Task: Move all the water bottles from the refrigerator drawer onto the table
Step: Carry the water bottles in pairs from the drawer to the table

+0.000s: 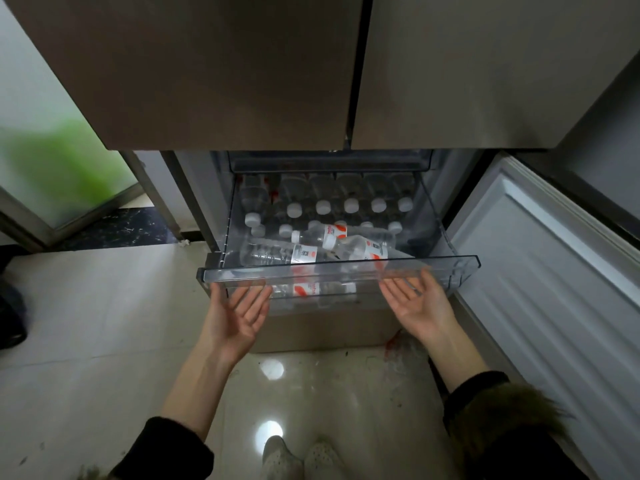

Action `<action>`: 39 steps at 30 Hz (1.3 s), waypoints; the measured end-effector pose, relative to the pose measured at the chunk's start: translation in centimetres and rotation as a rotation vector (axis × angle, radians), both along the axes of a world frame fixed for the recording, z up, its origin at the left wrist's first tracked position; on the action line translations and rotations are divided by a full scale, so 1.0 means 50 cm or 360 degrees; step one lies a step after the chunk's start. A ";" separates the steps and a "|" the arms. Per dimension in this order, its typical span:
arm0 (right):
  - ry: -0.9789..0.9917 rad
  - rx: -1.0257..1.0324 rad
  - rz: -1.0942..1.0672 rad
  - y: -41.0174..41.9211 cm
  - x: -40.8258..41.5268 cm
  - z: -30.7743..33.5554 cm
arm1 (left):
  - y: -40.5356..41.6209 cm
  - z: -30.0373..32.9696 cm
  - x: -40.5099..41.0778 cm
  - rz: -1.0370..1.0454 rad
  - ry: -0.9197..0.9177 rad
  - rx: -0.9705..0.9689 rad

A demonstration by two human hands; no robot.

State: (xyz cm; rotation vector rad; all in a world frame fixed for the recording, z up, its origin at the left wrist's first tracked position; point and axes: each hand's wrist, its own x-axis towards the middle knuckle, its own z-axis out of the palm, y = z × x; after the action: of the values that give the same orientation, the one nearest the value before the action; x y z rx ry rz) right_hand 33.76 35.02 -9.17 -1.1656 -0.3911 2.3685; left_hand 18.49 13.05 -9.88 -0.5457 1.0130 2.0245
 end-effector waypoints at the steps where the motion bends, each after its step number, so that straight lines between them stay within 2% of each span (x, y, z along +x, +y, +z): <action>1: -0.0073 0.0057 0.0078 0.004 0.005 0.001 | -0.007 0.002 -0.001 -0.0048 -0.0003 -0.0026; 5: -0.0386 0.0353 0.0543 0.021 0.027 0.026 | -0.020 0.026 -0.008 -0.0413 0.0057 -0.0119; 8: -0.0441 0.0612 0.0812 0.030 0.028 0.063 | -0.006 0.061 -0.025 -0.0509 0.0240 -0.0116; 12: -0.0339 0.0894 0.0862 0.041 -0.018 0.114 | 0.048 0.102 -0.063 -0.0569 0.0545 -0.0184; 15: -0.0427 0.1137 0.0934 0.054 -0.071 0.125 | 0.099 0.109 -0.097 -0.0771 0.0792 -0.0352; 18: -0.0685 0.1472 0.1102 0.078 -0.124 0.106 | 0.153 0.093 -0.136 -0.1118 0.1106 -0.0610; 21: -0.0993 0.1912 0.1540 0.121 -0.168 0.072 | 0.209 0.055 -0.171 -0.1458 0.1459 -0.0878; 25: -0.1325 0.2115 0.2204 0.166 -0.201 0.018 | 0.256 -0.021 -0.215 -0.2103 0.1946 -0.1136; 27: -0.1396 0.2157 0.2391 0.177 -0.212 0.003 | 0.265 -0.043 -0.230 -0.2322 0.2106 -0.1211; 32: -0.1594 0.2525 0.2601 0.174 -0.229 -0.014 | 0.271 -0.060 -0.246 -0.2631 0.2478 -0.1435; 39: -0.1666 0.2815 0.2504 0.174 -0.226 -0.006 | 0.268 -0.058 -0.261 -0.2628 0.2735 -0.1481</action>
State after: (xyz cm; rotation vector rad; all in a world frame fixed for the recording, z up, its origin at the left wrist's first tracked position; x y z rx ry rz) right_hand 22.48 43.73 -9.45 -0.7857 -3.4665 0.4176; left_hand 5.43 26.47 -12.76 1.5080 2.0977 -0.0422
